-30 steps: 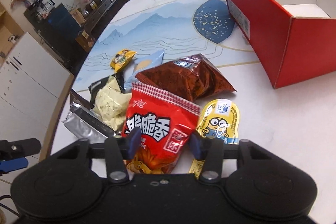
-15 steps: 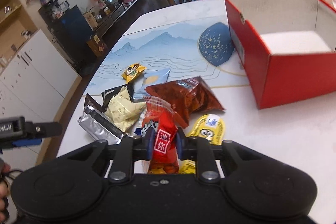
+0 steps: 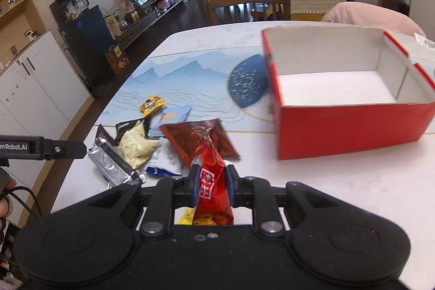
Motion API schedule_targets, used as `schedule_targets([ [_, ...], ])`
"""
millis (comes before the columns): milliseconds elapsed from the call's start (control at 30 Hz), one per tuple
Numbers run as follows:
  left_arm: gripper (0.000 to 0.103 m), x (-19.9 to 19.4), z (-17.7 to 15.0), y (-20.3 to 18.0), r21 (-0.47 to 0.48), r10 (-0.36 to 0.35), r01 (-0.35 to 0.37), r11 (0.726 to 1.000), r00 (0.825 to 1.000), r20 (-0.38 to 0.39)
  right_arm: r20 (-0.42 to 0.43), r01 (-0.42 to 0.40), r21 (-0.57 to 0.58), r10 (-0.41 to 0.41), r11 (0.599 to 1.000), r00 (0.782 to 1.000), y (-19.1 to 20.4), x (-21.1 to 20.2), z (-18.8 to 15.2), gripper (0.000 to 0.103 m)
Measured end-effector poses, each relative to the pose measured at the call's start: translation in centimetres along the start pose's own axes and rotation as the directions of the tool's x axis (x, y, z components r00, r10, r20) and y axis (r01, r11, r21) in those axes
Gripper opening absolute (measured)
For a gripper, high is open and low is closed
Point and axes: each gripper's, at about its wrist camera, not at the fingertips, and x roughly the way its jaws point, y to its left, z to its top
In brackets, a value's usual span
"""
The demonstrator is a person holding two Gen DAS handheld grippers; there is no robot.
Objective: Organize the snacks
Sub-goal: 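Carry the red bag into the red box while left gripper grasps yellow candy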
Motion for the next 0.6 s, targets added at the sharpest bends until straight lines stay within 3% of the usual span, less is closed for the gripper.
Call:
schedule_targets([
  [200,0.099,-0.3,2.0,-4.0,0.079,-0.086,0.087,0.993,0.996,-0.014,-0.029,0.034,0.017,-0.033,0.999,0.999,-2.8,-2.9,2.2,0.019],
  [367,0.099,0.1,4.2,-7.1,0.11,-0.105,0.11,0.988,0.993,-0.049,-0.123,0.062,0.061,-0.054,0.996,0.991,-5.6,-4.2,4.9,0.019],
  [600,0.099,0.6,7.6,-10.4,0.099,-0.117,0.118,0.988,0.993,-0.02,-0.113,0.037,0.018,-0.035,0.999,0.993,-8.0,-5.3,10.5,0.019],
])
